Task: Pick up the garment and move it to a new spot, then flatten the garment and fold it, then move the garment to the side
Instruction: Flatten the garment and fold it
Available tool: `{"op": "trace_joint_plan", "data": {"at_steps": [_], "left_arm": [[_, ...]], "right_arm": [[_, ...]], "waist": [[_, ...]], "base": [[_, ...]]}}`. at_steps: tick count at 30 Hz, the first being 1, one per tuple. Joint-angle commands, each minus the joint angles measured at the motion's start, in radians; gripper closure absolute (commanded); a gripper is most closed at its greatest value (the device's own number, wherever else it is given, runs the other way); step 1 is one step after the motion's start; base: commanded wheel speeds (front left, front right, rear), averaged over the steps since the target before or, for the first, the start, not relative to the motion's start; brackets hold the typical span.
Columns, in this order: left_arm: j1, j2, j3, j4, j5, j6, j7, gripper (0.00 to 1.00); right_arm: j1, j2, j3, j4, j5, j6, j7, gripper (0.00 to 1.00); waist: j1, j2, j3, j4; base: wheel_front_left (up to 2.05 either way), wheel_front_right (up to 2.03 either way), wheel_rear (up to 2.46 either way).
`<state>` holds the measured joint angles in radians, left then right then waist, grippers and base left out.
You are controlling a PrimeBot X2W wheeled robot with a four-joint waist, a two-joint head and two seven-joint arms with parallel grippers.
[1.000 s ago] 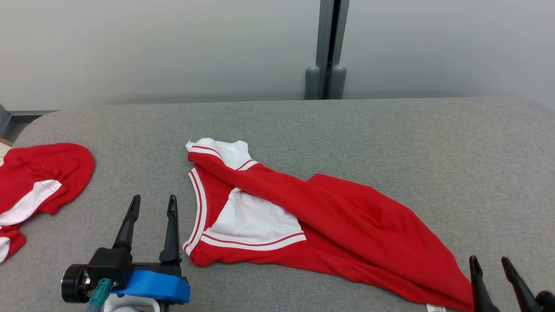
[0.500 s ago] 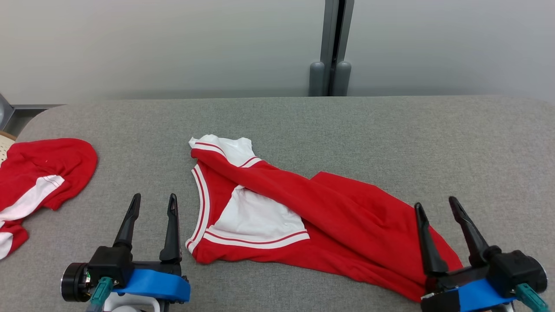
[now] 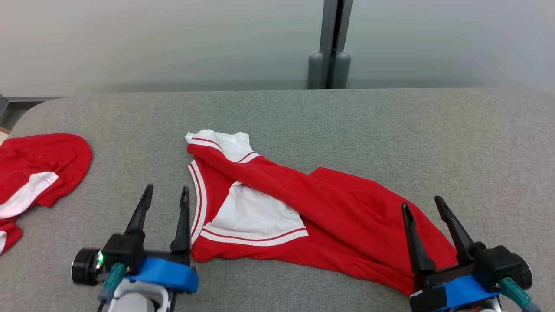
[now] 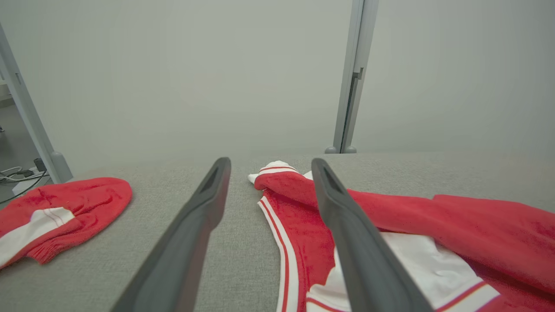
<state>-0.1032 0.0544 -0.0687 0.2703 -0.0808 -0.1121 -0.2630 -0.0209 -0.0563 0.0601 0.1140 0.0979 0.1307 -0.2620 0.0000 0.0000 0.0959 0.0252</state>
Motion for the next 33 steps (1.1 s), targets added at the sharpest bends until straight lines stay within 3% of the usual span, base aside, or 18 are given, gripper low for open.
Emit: {"op": "trace_joint_plan", "data": {"at_steps": [1, 10, 22, 33], "left_arm": [[-0.046, 0.008, -0.014, 0.01, 0.007, -0.007, -0.003, 0.0], [-0.197, 0.041, -0.107, 0.156, -0.024, -0.019, -0.002, 0.0], [-0.321, 0.102, -0.303, 0.404, -0.223, -0.019, 0.131, 0.0], [-0.387, 0.123, -0.453, 0.545, -0.37, -0.019, 0.176, 0.0]], "right_arm": [[-0.021, 0.001, 0.0, 0.003, 0.0, 0.0, -0.004, 0.0], [-0.035, -0.001, 0.006, 0.006, -0.002, 0.0, -0.004, 0.0], [-0.052, -0.007, 0.007, 0.019, 0.01, 0.0, -0.004, 0.0], [-0.072, -0.009, 0.014, 0.023, 0.015, 0.0, -0.004, 0.0]], "waist": [[0.0, 0.0, 0.005, -0.005], [0.0, 0.0, 0.031, -0.036], [0.0, 0.0, 0.062, -0.072], [0.0, 0.0, 0.081, -0.09]], "base": [[0.0, 0.0, 0.0], [0.0, 0.0, 0.0], [0.0, 0.0, 0.0], [0.0, 0.0, 0.0]]}}
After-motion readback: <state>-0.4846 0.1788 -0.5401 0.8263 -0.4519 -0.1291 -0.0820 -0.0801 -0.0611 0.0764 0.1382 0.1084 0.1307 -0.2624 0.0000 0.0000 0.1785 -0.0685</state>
